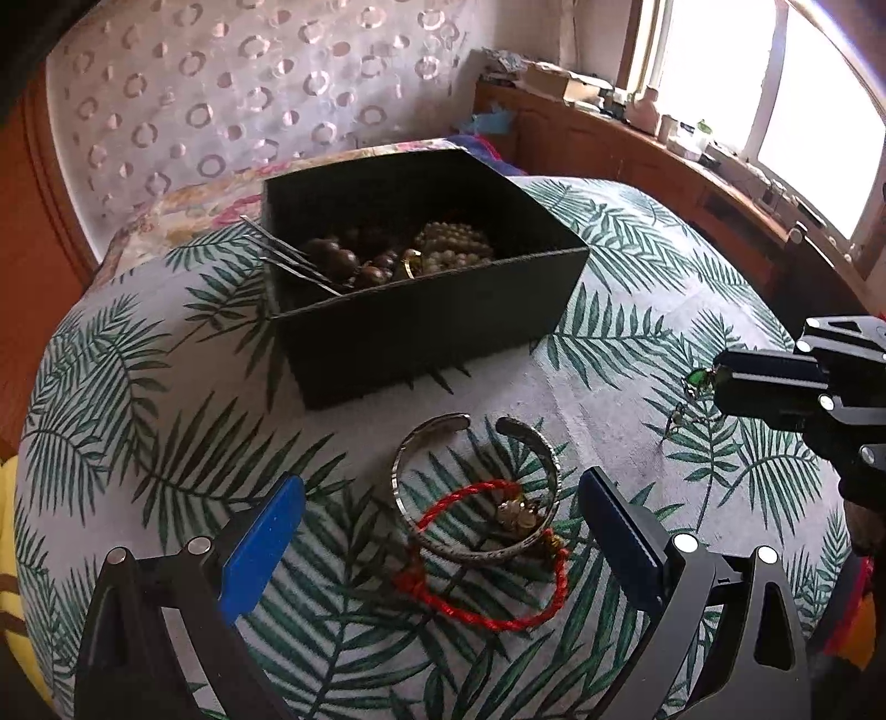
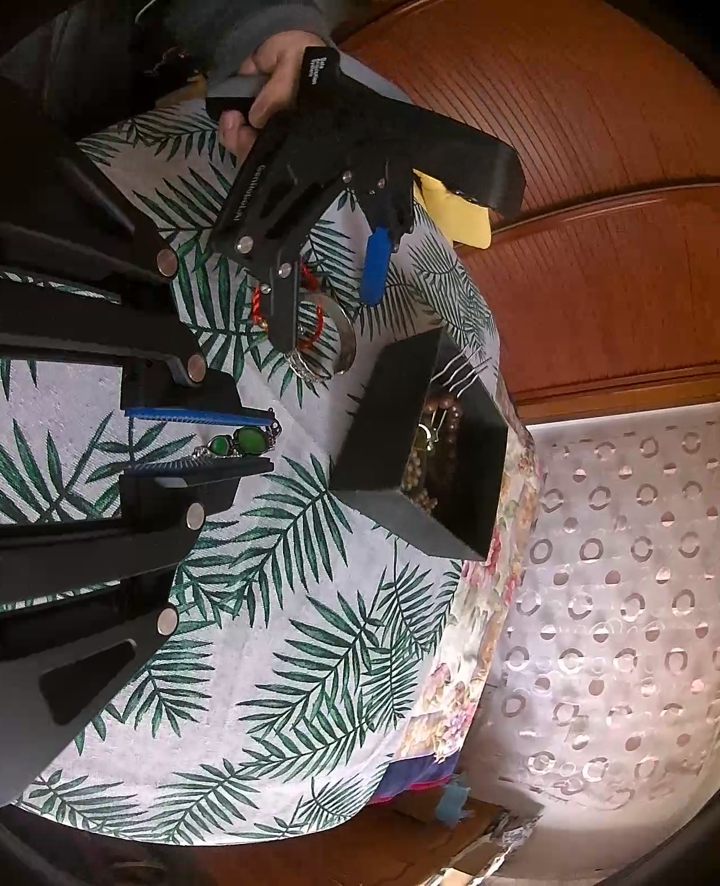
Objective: Organize jewelry
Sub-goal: 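Grasp the silver cuff bangle with the left tool while the right tool holds the earrings, then lower the bangle and earrings into the black box and open both tools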
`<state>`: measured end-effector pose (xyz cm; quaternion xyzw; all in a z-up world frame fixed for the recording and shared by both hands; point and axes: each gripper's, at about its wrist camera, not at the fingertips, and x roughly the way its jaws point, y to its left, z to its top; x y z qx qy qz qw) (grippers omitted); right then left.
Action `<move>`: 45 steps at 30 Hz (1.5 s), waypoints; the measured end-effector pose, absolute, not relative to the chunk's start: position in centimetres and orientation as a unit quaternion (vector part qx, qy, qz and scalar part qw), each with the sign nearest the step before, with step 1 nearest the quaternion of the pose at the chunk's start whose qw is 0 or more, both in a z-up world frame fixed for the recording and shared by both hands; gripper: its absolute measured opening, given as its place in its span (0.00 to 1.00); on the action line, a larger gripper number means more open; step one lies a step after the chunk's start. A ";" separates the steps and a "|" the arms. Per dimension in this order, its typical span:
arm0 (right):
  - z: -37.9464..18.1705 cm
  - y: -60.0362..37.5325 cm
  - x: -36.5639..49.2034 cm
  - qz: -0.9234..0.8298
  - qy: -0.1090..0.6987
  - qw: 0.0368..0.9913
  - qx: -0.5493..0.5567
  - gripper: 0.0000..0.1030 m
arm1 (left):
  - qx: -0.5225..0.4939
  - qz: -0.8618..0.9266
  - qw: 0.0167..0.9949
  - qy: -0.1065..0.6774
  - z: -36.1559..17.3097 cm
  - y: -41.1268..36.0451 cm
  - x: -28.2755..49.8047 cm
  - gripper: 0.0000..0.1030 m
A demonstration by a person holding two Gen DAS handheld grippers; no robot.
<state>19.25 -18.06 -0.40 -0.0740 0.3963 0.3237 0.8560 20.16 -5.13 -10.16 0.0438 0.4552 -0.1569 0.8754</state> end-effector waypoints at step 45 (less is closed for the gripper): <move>6.3 -16.6 25.7 0.322 0.332 0.885 -0.052 0.12 | 0.026 -0.164 0.913 0.372 -2.2 -4.9 24.6 0.57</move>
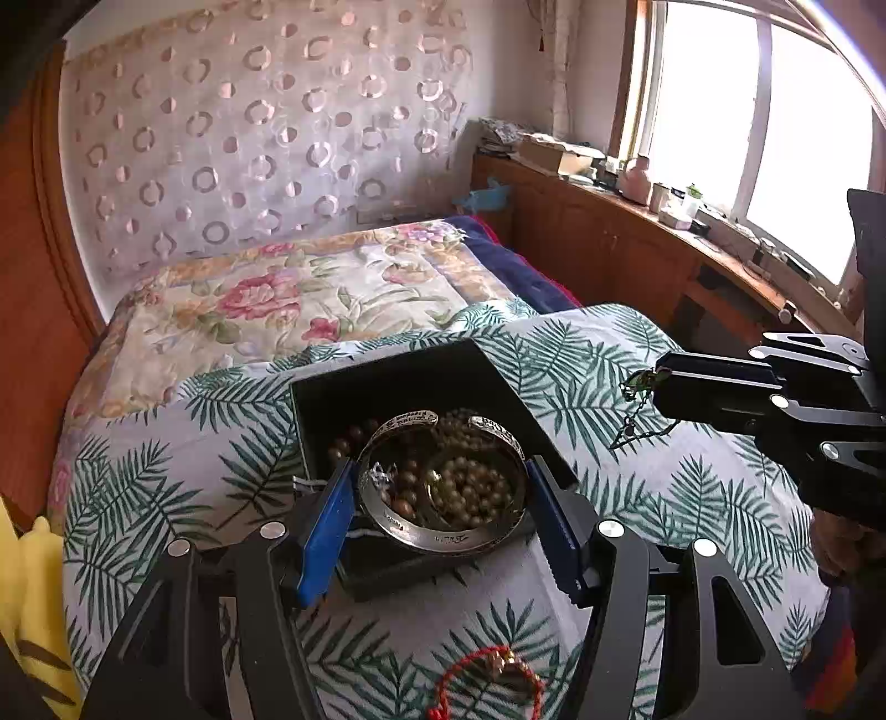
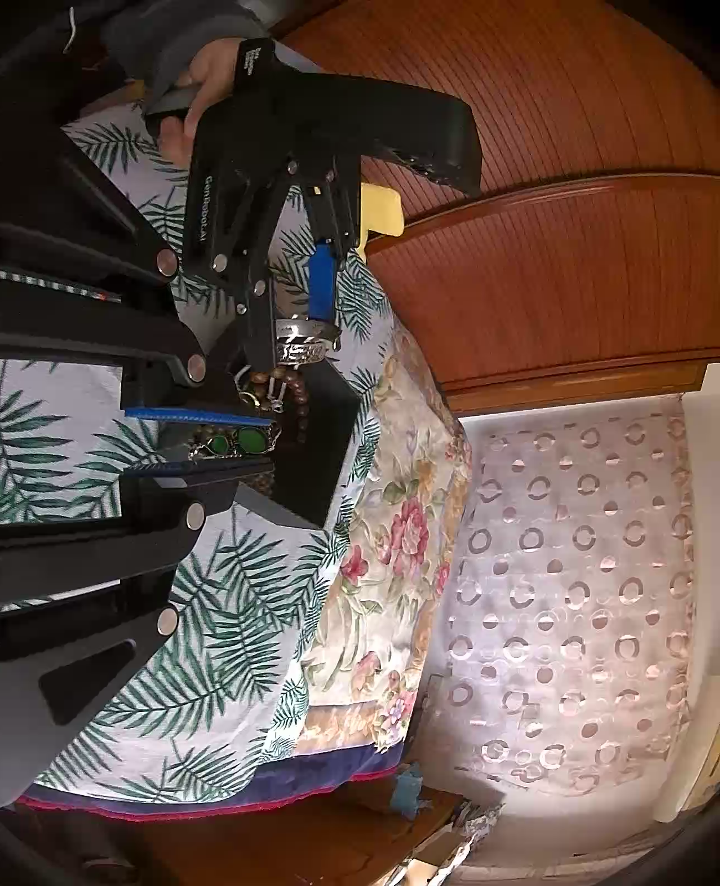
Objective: Organize jewelry
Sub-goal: 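Lower the bangle and earrings into the black box and open both tools, then move the left tool down to the red string bracelet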
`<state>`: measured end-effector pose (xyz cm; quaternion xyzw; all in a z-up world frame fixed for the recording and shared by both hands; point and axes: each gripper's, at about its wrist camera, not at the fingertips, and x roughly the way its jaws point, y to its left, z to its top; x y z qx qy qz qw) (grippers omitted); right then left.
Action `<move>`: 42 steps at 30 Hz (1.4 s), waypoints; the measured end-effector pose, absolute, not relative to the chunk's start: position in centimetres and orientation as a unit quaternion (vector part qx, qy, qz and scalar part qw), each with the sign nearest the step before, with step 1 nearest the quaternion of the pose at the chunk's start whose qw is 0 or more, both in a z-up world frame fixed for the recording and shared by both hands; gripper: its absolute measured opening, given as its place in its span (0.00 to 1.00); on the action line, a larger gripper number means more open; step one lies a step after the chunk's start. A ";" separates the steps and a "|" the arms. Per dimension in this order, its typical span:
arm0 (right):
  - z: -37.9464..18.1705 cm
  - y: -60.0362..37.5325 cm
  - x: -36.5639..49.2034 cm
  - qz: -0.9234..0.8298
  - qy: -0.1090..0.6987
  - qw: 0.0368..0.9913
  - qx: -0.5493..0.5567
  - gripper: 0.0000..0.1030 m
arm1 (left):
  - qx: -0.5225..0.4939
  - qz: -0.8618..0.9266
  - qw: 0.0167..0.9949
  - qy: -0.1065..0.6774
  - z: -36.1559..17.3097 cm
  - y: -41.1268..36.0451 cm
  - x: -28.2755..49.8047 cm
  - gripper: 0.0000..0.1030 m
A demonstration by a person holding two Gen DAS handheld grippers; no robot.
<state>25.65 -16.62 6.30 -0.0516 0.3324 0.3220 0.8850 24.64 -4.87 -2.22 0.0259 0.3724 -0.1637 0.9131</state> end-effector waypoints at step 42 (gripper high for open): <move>2.9 -11.7 31.1 0.318 0.370 0.871 -0.049 0.21 | -0.005 -0.115 0.913 0.391 -4.0 2.6 22.3 0.68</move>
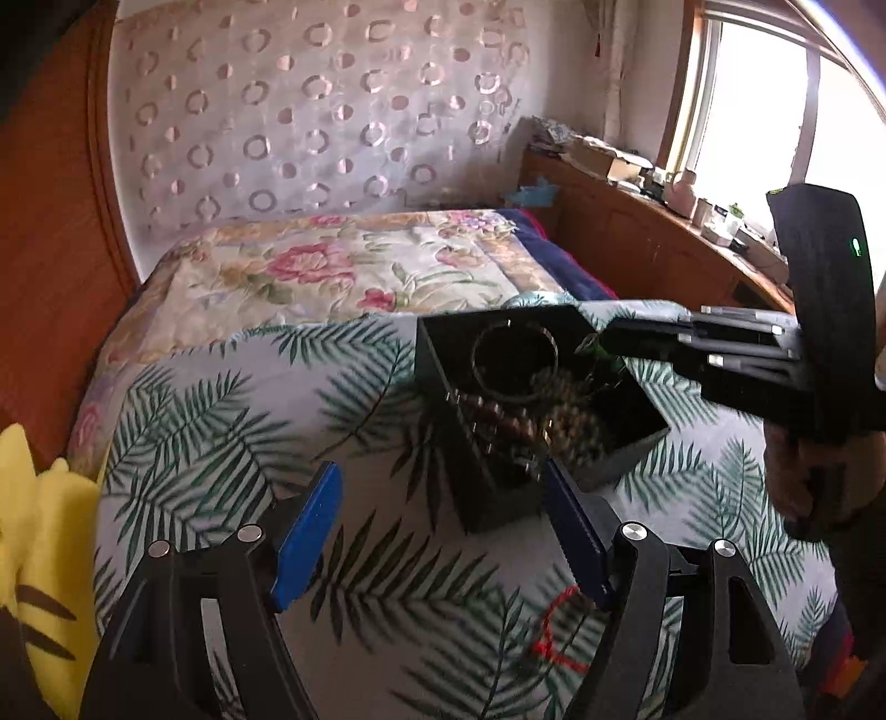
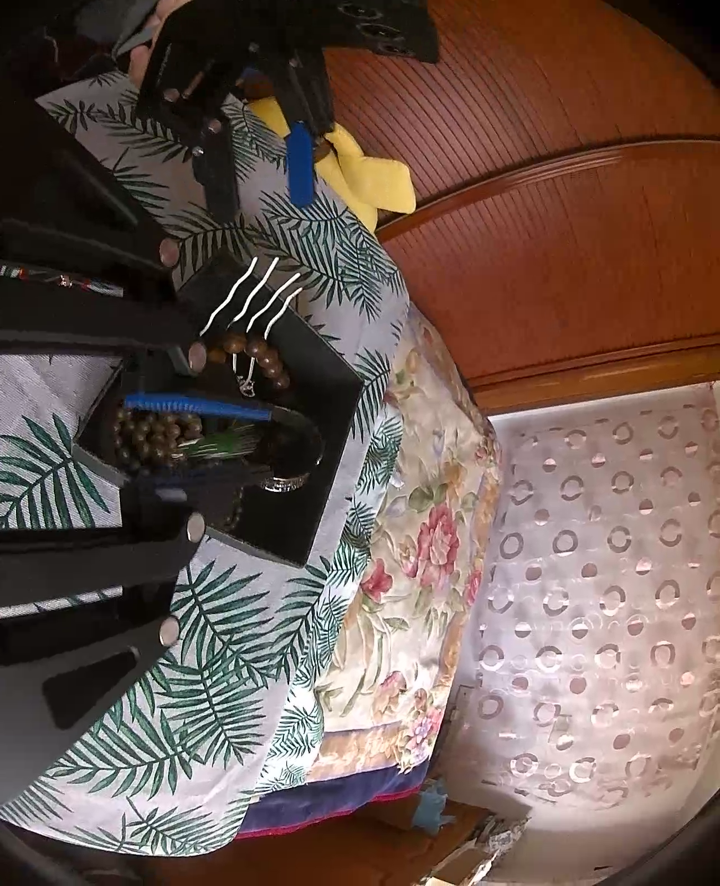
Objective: Organize jewelry
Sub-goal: 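Move the left tool down to the red string bracelet, then grasp the red string bracelet with the left tool and lift it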
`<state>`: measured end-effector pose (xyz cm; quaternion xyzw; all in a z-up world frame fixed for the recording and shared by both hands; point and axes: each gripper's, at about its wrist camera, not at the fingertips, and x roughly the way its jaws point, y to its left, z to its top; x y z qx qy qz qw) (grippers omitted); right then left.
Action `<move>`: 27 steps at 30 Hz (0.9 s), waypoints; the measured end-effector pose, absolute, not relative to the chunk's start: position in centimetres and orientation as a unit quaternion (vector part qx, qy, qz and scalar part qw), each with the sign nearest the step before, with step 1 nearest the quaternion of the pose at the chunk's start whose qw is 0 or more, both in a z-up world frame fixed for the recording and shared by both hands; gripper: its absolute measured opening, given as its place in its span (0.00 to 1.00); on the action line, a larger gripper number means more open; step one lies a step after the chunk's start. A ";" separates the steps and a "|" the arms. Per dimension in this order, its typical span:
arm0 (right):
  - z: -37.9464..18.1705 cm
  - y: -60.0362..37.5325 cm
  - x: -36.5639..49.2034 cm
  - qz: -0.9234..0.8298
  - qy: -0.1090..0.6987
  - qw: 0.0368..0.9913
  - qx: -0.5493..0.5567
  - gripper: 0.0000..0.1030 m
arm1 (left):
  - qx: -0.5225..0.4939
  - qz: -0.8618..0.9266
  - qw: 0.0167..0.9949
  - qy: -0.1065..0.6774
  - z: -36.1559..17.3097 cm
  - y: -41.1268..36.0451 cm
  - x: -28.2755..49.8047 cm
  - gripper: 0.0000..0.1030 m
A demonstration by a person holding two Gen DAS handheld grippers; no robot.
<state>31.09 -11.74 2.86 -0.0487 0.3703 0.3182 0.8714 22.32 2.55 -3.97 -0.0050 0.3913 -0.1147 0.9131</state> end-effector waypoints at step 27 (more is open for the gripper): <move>-1.6 -14.6 21.1 0.311 0.428 0.846 -0.062 0.29 | -0.007 -0.172 0.876 0.450 -9.1 0.2 18.6 0.46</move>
